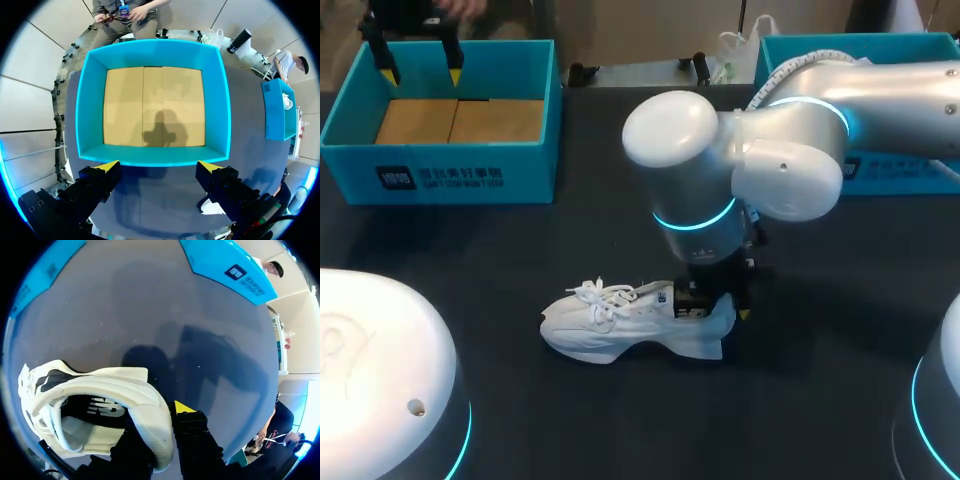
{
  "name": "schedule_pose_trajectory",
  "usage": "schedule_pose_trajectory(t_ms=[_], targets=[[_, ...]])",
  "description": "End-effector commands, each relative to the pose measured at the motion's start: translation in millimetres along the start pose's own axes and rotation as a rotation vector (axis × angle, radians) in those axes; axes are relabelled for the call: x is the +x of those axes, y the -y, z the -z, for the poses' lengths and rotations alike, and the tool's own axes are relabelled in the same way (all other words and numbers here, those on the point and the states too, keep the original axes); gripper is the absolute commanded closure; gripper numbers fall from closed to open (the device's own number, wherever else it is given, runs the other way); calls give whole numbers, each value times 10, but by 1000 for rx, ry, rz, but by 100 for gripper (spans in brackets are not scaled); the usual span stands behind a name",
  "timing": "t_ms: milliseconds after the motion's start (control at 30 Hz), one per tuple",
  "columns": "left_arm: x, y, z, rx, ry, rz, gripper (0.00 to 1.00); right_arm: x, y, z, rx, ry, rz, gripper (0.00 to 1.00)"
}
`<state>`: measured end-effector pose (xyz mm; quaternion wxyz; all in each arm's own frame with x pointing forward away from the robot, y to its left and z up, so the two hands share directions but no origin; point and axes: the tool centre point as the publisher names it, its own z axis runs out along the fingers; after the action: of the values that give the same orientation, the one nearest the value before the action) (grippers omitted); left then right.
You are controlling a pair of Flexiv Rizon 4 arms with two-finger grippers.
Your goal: Take the shoe out of the shoebox, open the shoe tongue, remove and reinsert the insole, then place the shoe into the shoebox
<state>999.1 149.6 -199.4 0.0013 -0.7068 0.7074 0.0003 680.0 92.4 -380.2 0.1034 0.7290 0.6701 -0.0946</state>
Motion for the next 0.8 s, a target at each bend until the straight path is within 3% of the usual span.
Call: schedule_pose_trajectory(t_ms=[33,133,267,367,433,633,800], targets=[[-2,2,-2,0,-1,0,0,-33,-6,-42,6,-29,3,98],[-2,2,-2,0,-1,0,0,-29,0,-50,10,-38,4,66],[-2,2,-2,0,-1,0,0,-34,16,0,7,-60,-3,51],[-2,2,-2,0,-1,0,0,-31,20,85,3,-71,-2,11],[-2,2,-2,0,-1,0,0,-38,24,157,-4,-95,1,2],[-2,2,-2,0,-1,0,0,-157,17,455,-5,-119,-16,0],[-2,2,-2,0,-1,0,0,-290,-14,722,53,-207,-22,0]])
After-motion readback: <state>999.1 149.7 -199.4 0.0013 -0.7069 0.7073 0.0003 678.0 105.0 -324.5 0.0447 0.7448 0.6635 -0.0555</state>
